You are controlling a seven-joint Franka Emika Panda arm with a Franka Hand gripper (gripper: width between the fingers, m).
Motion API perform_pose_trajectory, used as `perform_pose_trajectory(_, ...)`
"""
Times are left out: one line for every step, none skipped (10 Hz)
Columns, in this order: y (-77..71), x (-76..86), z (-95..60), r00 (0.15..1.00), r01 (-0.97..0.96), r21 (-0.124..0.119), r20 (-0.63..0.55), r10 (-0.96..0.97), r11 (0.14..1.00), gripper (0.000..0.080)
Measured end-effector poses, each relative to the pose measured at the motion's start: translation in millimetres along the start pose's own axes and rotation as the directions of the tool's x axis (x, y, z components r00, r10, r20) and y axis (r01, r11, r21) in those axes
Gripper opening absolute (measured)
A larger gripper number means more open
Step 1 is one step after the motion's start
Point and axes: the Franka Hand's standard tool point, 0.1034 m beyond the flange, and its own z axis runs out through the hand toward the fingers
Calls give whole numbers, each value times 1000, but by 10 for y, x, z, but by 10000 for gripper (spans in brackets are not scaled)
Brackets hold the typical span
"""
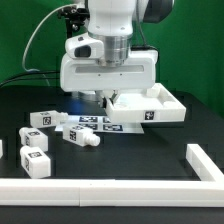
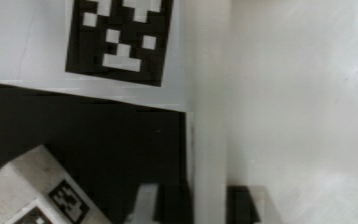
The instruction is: Assemble one leg
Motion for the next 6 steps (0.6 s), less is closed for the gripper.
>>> perform_pose_trajectory(70,102,2,999,-51,-3,19,51,999,54)
perform_pose_trajectory(176,307,-103,996,-76,-2,44,76,997,54)
perform_pose_trajectory(280,503,-202,994,-100,-5,53,100,995,54)
perform_pose_trajectory(355,673,-259,988,-136,-11,70,136,991,54)
perform_pose_trajectory(401,855,-288,988,-134,-19,72,135,991,54)
perform_pose_trajectory(391,853,-261,989,-127,-21,68,128,992,54)
